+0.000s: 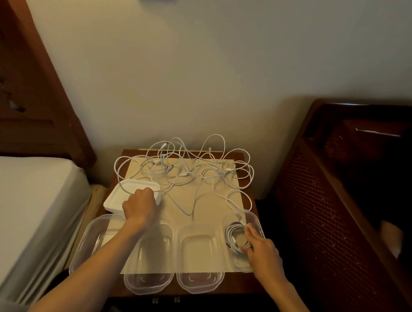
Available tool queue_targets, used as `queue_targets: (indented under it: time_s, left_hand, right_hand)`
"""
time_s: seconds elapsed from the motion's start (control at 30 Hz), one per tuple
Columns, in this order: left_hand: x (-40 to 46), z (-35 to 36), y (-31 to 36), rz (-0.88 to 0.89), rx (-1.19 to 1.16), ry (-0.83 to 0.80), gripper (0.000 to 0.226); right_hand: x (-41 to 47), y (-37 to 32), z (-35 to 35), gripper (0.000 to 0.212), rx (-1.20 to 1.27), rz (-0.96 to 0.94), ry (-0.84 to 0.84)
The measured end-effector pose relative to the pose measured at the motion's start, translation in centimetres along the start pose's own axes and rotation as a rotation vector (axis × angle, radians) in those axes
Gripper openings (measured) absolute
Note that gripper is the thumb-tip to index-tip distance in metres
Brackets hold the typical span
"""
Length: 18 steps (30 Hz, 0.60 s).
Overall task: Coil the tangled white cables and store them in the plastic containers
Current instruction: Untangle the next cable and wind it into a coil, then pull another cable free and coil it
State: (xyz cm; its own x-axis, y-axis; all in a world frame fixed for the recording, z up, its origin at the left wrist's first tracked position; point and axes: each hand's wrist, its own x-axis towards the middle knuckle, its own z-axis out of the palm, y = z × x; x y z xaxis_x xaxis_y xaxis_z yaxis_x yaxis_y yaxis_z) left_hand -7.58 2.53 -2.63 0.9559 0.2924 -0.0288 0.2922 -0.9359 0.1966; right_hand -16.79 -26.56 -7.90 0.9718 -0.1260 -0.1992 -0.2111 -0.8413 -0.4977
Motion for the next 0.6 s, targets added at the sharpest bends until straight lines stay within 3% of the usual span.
queue_targets:
  time_s: [0.33,0.6]
  left_hand:
    - [-2.1,-6.6,2.8,0.118,-0.027,0.213,0.013]
    - [-9.0,-13.1,5.8,0.430,-0.225,0.257,0.012]
  right_hand:
    - [-0.5,-0.3,-0.5,0.057,-0.014,-0.008,0.013]
    - [-0.4,0.4,-0.1,0.059,0.104,-0.064,0.029]
